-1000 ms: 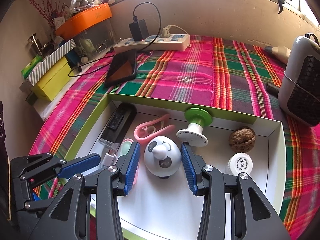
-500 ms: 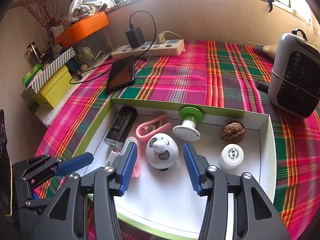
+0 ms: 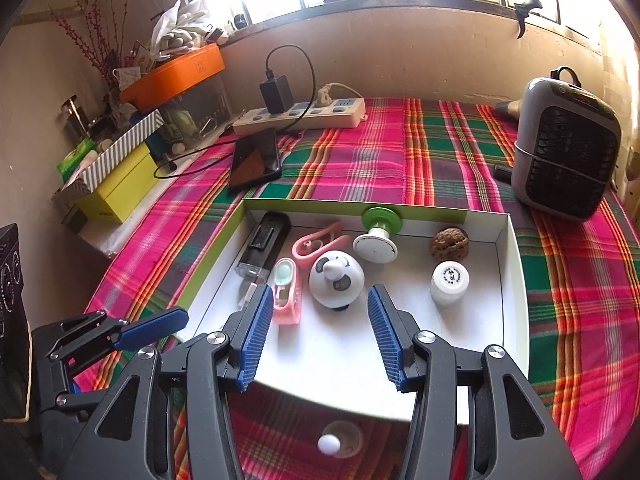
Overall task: Organize objects
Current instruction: 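Withdraw both grippers from the box toward the white knob item and walnut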
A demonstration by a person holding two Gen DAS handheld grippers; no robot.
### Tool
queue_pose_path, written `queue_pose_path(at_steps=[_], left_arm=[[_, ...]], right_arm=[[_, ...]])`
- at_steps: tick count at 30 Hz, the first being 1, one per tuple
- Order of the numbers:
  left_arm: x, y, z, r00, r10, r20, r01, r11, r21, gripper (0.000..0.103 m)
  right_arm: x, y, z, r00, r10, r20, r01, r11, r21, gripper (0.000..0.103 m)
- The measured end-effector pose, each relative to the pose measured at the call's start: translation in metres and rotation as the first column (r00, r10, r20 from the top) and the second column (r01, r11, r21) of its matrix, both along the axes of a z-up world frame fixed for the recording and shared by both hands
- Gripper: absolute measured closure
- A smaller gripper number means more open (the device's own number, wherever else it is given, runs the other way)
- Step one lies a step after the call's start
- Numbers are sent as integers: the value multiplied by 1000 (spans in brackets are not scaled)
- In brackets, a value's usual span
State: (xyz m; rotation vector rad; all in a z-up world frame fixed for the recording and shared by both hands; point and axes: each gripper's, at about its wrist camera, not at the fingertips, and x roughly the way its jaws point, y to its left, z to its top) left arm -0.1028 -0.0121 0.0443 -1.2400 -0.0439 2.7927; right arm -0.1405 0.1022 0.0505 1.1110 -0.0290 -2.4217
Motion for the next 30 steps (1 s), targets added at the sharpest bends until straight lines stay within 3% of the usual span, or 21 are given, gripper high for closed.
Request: queue_pose_path(at_steps=[17,30], left_arm=[[41,9,5,997,-56,-47,57,998,10,73],[55,23,-4,994,-108,-32,109,993,39,73]], right_arm=[[63,18,6,993,-64,-97,67,997,24,52],[96,45,-10,987,-125,-98,127,992,14,52]])
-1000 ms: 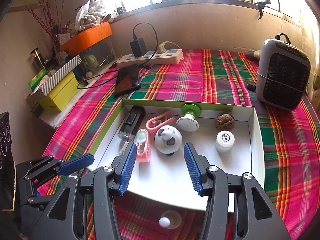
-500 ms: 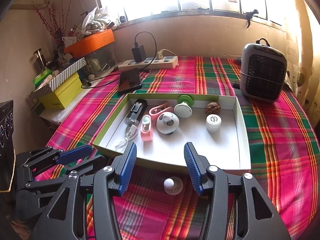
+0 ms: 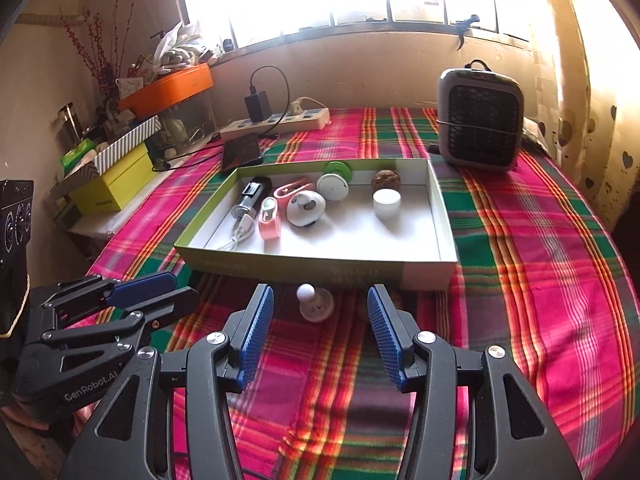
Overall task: Organize objects
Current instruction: 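Withdraw both grippers from the box toward the white knob item and walnut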
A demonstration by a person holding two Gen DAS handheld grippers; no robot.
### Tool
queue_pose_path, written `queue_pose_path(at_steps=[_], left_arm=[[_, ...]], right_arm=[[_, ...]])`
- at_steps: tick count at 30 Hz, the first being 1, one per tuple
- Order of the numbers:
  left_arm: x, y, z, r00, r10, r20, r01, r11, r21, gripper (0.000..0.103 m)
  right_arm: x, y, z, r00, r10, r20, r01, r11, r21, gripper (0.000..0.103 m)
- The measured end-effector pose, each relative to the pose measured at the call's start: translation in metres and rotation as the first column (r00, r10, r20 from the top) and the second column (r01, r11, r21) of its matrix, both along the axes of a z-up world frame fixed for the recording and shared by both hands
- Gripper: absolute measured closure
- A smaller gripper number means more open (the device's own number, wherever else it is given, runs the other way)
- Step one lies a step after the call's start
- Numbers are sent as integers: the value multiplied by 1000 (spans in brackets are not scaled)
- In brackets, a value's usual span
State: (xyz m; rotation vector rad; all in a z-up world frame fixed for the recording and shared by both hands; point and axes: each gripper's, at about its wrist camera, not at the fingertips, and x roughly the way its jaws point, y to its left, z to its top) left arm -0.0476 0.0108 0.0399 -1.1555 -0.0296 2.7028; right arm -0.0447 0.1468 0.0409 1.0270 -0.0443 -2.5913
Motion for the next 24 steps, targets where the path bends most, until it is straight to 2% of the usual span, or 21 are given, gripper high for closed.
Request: queue_pose_path(at_steps=[13,24], left_arm=[[-6,29,-9,996,-81,21,80,996,35,73],[-19,50,-15,992,-122,36,121,992,46,66]], right_arm=[[10,28,-16,998,-58,21,58,998,0,52],[12,41,-16,996,-86,19,85,996,13,52]])
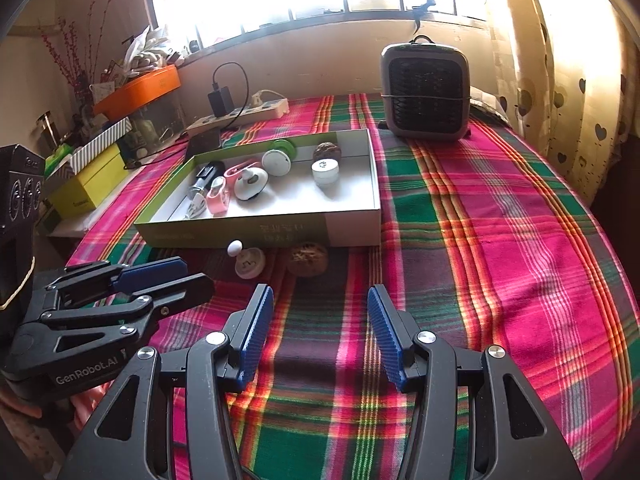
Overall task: Organize objects
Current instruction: 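Withdraw both grippers from the box toward the white knob item and walnut, then close the left gripper on the small white knob item while the right gripper approaches the walnut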
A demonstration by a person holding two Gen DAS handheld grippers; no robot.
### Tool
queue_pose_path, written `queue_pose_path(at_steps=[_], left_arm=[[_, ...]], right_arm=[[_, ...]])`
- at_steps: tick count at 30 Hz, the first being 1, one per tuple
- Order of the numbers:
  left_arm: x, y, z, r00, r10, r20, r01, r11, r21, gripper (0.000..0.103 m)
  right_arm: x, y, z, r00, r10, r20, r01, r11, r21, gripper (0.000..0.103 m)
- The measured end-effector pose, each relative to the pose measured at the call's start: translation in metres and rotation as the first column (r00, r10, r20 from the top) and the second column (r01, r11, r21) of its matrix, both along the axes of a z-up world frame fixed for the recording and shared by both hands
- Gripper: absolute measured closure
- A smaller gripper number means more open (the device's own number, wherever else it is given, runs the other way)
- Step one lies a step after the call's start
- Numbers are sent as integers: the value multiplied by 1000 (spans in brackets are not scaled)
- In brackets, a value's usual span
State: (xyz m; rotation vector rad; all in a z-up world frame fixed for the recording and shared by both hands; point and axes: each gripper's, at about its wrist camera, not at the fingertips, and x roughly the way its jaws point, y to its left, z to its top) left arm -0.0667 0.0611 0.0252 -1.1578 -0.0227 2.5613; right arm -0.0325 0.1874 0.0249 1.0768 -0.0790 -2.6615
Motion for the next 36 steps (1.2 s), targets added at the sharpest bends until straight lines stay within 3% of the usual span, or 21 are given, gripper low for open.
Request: queue_pose_path(at_steps=[23,36], left_arm=[[-34,24,-15,998,53,43,-50,997,-62,65],[-37,23,-17,997,67,30,-65,995,-73,68]], right_arm=[[-4,15,-1,1000,-24,5,24,999,-23,52],[-7,12,-4,1000,-5,20,5,1000,-22,52]])
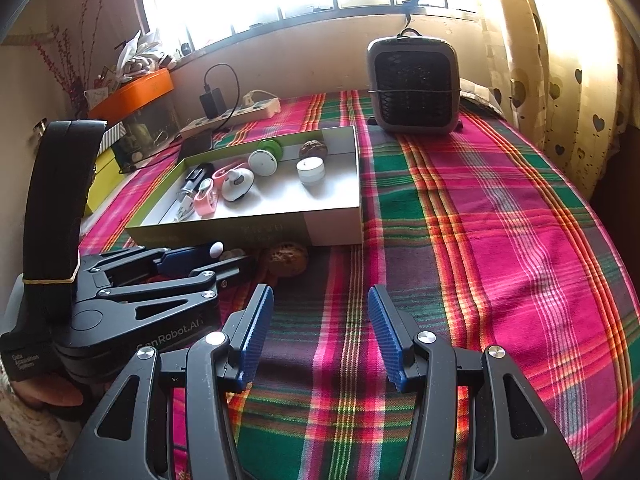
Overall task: Organize objects
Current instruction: 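Close the left gripper on the small white knob item while the right gripper approaches the walnut, then close the right gripper on the walnut while the left gripper holds the white knob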
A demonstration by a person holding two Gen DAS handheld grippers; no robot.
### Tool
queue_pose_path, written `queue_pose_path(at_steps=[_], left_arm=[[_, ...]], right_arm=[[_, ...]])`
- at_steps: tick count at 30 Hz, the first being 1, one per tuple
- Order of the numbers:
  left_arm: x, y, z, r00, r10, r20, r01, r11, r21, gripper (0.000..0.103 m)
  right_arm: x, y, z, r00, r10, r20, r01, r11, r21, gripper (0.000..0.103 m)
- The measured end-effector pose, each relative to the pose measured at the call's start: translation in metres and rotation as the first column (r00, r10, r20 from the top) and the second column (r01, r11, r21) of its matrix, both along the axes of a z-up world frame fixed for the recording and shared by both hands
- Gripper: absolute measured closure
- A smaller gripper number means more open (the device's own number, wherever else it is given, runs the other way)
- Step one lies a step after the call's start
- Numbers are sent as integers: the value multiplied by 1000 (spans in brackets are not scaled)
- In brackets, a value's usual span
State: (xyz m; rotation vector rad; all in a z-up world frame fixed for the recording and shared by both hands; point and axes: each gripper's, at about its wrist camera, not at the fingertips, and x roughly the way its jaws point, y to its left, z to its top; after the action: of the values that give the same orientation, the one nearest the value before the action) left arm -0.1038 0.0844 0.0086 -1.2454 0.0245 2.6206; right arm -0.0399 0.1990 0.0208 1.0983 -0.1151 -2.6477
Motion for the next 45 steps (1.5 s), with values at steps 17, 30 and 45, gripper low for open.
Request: queue_pose_path(at_steps=[17,30,45], left_arm=[[10,-20,0,1000,12,15,-13,998,55,80],[19,-48,-1,999,45,22,-47,996,70,80],[18,-49,-2,999,43,9,-43,997,69,80]], right_arm=[[-11,-16,-2,1000,15,25,-16,999,44,52],[-32,-41,-5,999,31,41,-35,993,112,52],[-49,-49,-12,996,12,92,-25,988,151,52]])
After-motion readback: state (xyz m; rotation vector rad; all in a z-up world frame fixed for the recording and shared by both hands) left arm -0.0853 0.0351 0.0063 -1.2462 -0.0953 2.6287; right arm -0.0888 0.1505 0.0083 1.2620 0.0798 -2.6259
